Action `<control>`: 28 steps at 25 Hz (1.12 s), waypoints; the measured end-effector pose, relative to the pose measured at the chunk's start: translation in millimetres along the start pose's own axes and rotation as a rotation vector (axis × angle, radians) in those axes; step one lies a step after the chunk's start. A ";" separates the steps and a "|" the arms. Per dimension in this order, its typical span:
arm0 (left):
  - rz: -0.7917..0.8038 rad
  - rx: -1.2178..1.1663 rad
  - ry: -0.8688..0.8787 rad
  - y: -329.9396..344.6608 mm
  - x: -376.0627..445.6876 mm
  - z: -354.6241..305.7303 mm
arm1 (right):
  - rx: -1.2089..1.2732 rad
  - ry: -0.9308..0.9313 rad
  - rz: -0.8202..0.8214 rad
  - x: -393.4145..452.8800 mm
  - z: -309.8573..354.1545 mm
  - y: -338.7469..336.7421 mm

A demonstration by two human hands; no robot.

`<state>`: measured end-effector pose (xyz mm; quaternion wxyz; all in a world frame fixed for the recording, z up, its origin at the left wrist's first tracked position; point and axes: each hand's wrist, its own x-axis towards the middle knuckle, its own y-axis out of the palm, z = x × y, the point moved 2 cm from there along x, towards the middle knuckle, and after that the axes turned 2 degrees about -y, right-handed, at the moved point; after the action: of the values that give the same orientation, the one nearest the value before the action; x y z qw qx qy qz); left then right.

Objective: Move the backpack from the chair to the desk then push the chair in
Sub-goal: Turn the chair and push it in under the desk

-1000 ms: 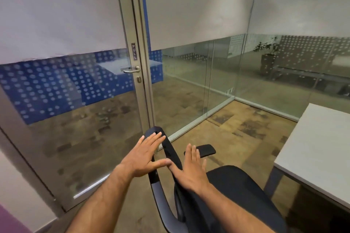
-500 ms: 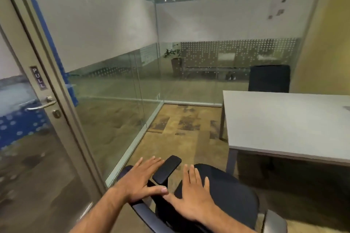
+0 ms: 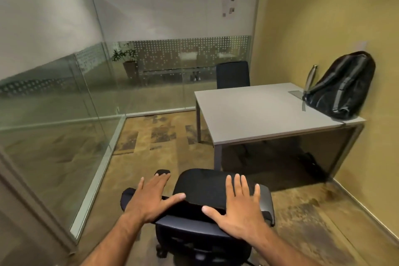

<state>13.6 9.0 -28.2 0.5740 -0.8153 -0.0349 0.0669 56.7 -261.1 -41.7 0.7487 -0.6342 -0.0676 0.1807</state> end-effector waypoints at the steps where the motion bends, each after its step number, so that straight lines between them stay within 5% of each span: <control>1: -0.001 0.001 -0.004 0.8 -3.0 -3.1 | -0.011 0.010 -0.011 -3.5 -5.0 -0.4; 28: -0.037 -0.031 0.271 20.0 -33.8 -55.4 | -0.011 0.236 0.043 -108.0 -62.8 6.9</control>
<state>-12.0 -53.9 -26.2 0.5621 -0.8248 0.0269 -0.0549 -23.7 -356.8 -46.3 0.7439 -0.6565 0.0336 0.1205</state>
